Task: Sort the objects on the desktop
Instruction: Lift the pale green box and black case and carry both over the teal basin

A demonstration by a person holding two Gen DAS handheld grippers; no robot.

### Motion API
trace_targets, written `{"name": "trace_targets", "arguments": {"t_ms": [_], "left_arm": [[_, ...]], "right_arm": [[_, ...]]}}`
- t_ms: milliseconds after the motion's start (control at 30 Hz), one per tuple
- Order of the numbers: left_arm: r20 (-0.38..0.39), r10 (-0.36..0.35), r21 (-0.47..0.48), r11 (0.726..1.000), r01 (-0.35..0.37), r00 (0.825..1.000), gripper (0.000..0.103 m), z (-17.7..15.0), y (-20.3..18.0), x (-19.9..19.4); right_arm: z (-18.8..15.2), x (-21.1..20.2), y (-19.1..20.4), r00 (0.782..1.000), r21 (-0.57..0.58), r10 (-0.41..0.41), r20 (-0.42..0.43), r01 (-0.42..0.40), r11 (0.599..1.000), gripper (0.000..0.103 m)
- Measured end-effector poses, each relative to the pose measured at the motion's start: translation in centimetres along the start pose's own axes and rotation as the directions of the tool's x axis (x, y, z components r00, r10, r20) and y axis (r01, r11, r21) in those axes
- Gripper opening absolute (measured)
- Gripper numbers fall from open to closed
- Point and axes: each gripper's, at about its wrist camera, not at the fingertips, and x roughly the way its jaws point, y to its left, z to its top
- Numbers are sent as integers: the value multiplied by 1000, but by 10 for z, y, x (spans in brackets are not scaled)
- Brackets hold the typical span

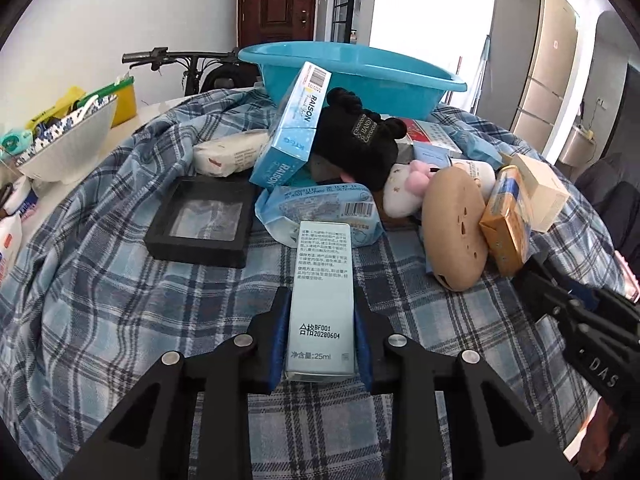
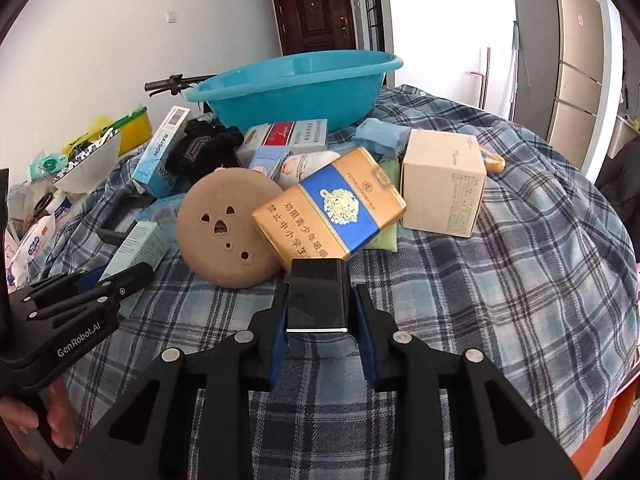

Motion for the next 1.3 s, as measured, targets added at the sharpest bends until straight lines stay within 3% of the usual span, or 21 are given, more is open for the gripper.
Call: {"name": "trace_targets", "arguments": {"t_ms": [233, 467, 700, 1000, 1300], "left_arm": [[11, -6, -29, 1000, 7, 1000, 31, 0, 4, -4], [89, 55, 21, 998, -57, 995, 31, 5, -4, -22], [158, 39, 29, 999, -44, 987, 31, 24, -6, -40], [277, 38, 26, 999, -47, 960, 31, 59, -8, -71], [386, 24, 42, 998, -44, 922, 31, 84, -10, -107]], "right_arm": [[-1, -3, 0, 1000, -6, -14, 15, 14, 1000, 29], [5, -8, 0, 999, -6, -22, 37, 23, 1000, 29], [22, -24, 9, 994, -43, -22, 104, 27, 999, 29], [52, -48, 16, 978, -71, -20, 208, 36, 997, 29], [84, -85, 24, 942, -68, -9, 337, 33, 997, 29]]}}
